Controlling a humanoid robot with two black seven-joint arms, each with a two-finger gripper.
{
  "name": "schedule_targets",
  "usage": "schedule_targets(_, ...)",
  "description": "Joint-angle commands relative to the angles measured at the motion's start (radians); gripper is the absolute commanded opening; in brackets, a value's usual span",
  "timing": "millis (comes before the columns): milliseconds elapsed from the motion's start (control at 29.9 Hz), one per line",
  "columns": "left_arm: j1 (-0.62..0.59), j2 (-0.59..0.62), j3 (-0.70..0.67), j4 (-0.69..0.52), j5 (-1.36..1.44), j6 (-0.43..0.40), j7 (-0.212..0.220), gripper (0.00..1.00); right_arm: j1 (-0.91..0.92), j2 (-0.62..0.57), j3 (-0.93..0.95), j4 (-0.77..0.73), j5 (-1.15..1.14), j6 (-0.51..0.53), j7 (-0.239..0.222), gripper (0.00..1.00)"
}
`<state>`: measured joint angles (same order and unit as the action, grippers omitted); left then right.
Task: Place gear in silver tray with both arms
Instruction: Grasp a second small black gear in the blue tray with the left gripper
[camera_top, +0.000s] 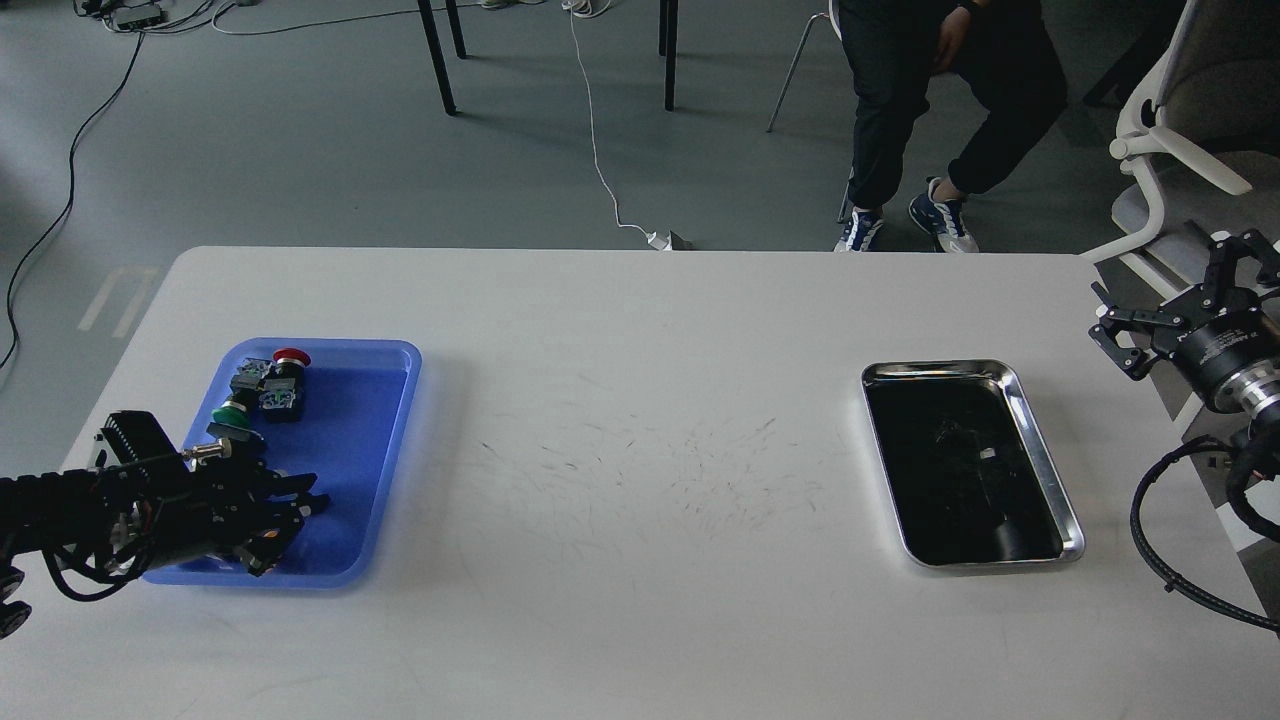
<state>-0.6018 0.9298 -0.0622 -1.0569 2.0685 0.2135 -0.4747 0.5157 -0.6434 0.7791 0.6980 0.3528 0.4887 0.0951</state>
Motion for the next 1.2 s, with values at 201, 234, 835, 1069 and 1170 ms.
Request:
schedule_targets(201,0.000,0.003,0.002,0.000,-0.008,-0.002,-0.009,0.26,0.009,0.002,0.000,0.000,-0.002,0.000,0.000,0.96)
schedule_targets(234,0.000,0.003,0.002,0.000,-0.008,-0.002,-0.009,0.26,0.009,0.002,0.000,0.000,-0.002,0.000,0.000,0.96)
schedule_targets(835,-0.141,0.072,-0.013,-0.139,-0.054,-0.028,-0.013,0.11,0.010,-0.001,0.000,0.000,-0.002,0.000,0.000,0.96)
schedule_targets(1069,-0.274,0.083,-0.027,-0.325,-0.073,-0.111,0.025,0.11,0.013,-0.001,0.000,0.000,-0.002,0.000,0.002,0.96)
schedule_targets(1170,-0.322,0.002,-0.028,-0.365,-0.088,-0.134,0.082,0.11,0.017,-0.002,0.002,0.000,-0.002,0.000,0.002,0.96)
